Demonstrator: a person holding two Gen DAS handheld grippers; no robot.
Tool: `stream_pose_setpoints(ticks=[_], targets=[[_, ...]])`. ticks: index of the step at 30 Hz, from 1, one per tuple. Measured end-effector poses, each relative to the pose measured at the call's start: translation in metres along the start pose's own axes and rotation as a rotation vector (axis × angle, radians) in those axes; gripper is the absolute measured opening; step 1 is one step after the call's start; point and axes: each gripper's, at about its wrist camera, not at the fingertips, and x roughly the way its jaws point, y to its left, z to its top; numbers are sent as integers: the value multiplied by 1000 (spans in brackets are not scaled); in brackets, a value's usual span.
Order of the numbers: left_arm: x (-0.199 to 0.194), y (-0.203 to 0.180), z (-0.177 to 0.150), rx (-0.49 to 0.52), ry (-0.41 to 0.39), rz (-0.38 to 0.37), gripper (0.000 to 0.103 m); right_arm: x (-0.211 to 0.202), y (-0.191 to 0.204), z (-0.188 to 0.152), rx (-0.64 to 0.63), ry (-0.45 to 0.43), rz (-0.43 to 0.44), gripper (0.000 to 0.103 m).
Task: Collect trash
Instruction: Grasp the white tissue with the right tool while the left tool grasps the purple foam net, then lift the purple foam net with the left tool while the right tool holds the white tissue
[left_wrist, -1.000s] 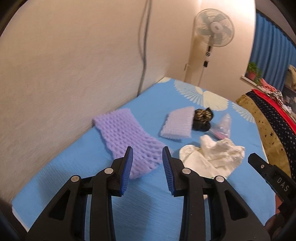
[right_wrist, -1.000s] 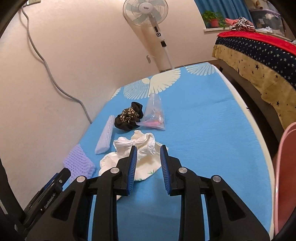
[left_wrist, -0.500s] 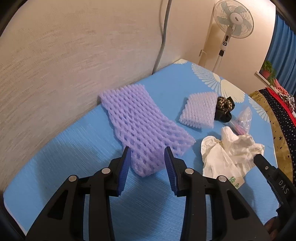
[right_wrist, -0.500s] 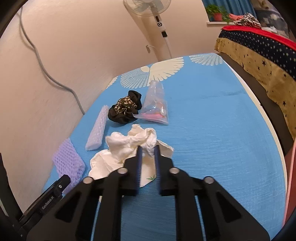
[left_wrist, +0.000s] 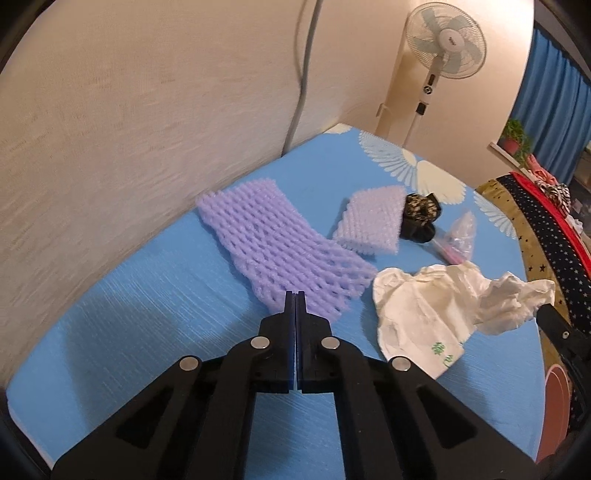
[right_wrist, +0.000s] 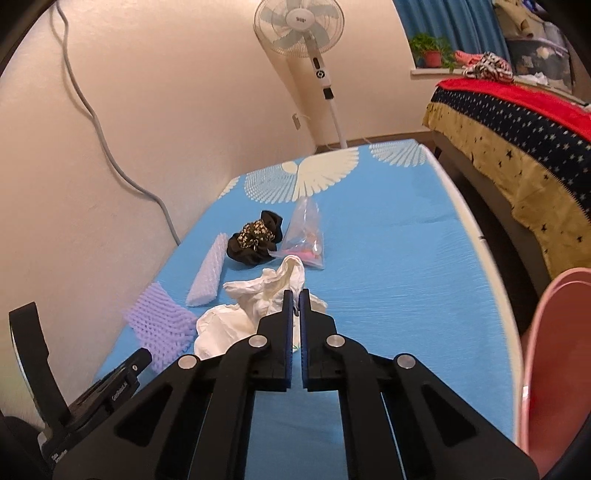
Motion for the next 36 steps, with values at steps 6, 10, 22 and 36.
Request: stream_pose_setpoints(ticks=[6,10,22,36], targets=[[-10,2,2,-13,-11,-64,0,-32,-6,-3,-7,-26,-10,3],[-4,8,1,-47,0,-34,26,-47,-15,-12,18,-22,-18,3],[33,-5,2,20,113,50,38,-77,-31,-8,-3,-47,-51,3],[-30,-25,4,167,-77,-9,10,-107,-28,-8,-17,-81,-99,3]])
